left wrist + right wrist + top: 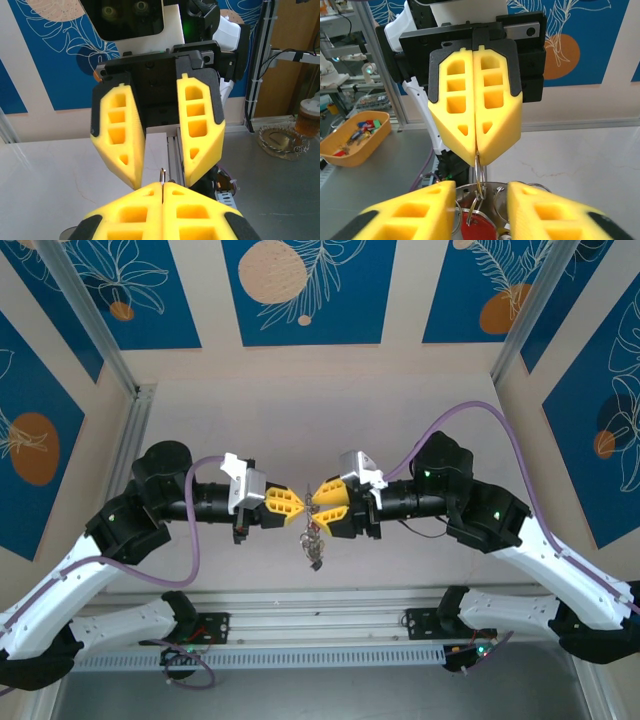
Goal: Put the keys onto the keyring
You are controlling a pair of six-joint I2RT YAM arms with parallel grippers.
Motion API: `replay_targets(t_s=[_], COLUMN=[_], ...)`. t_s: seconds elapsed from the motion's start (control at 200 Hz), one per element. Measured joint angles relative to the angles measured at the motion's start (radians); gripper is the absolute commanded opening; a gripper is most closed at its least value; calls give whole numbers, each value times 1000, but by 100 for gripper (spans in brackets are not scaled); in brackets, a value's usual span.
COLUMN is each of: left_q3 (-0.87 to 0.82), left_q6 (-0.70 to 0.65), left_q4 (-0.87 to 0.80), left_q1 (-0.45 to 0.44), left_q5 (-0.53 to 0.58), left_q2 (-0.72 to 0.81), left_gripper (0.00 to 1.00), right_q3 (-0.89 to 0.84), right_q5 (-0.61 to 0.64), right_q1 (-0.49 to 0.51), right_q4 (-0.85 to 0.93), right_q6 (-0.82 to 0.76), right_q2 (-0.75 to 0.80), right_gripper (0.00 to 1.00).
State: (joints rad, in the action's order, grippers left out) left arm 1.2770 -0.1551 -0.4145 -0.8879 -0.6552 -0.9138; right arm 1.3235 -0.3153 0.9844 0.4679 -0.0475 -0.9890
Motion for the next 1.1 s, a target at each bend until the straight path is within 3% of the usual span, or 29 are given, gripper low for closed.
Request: replay_targets(t_s=[0.085,0.18,0.42,0.58,0.69,0.895,1.1], left_q3=[0,0,8,73,143,254,319], left_q6=[0,1,0,-30,-65,-120,-169], left_q4=[7,10,-5,-92,-166,-290,-399], left_q1=[0,0,0,0,0,0,-1], left_q5=[-1,-4,6,84,159,296,348], left_q2=[0,0,-13,-54,-80,-122,-182], left_gripper=[0,0,0,28,36,36,33], right_q3=[0,0,5,83,163,242,323], right_q5=[-4,-7,8,100,232,457,576], right_q1=[-3,-7,-13,-3,53,122,139], right_q4=[-2,-3,21,134,221,318,369], right_q6=[2,8,-1,-47,-103,-174,-210], right_q2=[-5,-10,-10,-45,-98,-182,-236], right_gripper=[15,0,0,0,0,0,0])
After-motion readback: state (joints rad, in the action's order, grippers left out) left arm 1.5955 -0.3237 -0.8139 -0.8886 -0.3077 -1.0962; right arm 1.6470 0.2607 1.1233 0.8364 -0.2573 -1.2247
